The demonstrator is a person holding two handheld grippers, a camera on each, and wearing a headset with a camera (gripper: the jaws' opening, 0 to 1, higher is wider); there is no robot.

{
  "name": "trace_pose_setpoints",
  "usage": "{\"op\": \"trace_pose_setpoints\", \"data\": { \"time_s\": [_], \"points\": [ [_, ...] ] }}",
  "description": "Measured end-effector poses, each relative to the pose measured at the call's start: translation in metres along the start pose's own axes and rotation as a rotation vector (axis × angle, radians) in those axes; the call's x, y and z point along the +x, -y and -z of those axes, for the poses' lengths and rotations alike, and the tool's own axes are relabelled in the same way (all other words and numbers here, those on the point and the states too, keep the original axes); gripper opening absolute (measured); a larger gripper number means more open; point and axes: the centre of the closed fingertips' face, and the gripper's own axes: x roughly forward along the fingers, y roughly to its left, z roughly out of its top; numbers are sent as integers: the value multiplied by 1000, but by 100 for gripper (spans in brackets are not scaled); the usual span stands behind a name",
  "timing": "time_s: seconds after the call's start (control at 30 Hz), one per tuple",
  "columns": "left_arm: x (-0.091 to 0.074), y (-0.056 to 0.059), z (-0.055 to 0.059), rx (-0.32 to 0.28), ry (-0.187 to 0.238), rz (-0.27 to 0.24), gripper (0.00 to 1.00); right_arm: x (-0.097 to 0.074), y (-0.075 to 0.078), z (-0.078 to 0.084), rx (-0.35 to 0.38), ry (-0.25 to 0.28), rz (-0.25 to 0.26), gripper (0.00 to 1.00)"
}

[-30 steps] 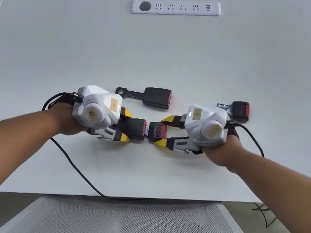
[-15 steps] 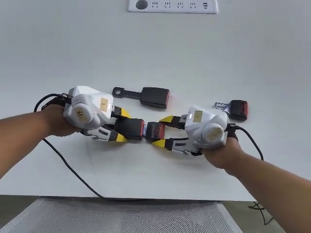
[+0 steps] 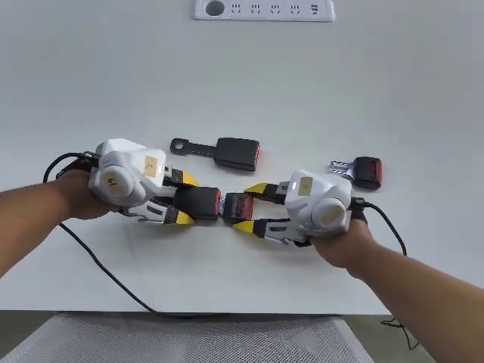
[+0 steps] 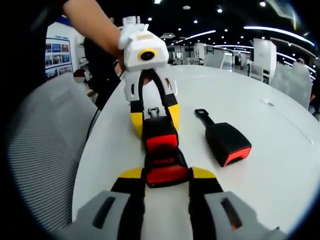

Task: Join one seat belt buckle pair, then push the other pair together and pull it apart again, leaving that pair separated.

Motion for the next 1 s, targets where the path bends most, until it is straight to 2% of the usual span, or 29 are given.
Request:
{"op": "trace_pose_setpoints", "data": {
  "time_s": [1.0],
  "points": [
    [0,0,2,-18,34,1,33,2,-2,1,16,10,3,32]
  ]
}}
